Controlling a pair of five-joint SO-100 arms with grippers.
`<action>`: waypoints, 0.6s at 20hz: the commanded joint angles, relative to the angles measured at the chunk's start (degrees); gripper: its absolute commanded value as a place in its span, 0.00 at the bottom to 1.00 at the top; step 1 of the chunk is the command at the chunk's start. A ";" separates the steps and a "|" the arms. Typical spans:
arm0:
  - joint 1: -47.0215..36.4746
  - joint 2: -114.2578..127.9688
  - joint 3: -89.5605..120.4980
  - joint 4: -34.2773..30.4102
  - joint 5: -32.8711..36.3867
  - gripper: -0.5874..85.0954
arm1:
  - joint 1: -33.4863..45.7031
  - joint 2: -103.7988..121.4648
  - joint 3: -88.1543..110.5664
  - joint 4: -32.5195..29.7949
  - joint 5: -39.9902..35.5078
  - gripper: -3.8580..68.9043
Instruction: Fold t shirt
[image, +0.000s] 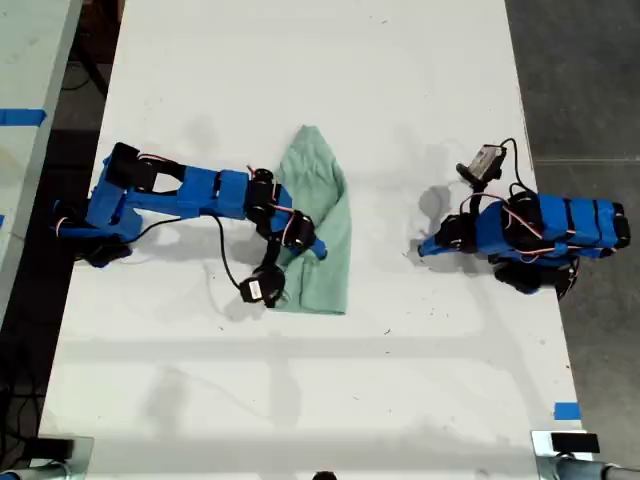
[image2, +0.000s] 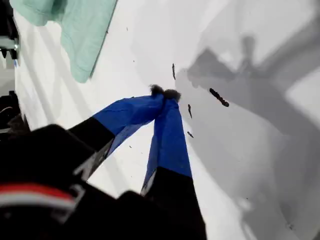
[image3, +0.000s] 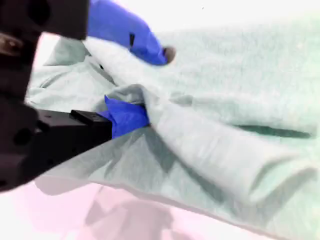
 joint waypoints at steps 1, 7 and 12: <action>-0.09 0.97 -3.34 -1.49 -0.35 0.34 | -0.18 0.97 2.90 -0.09 0.18 0.04; -0.97 6.06 -2.02 3.78 -1.23 0.01 | -0.26 0.97 2.90 -0.09 0.09 0.04; -0.53 31.82 9.05 6.06 3.43 0.01 | -0.26 0.97 2.90 -0.09 0.09 0.04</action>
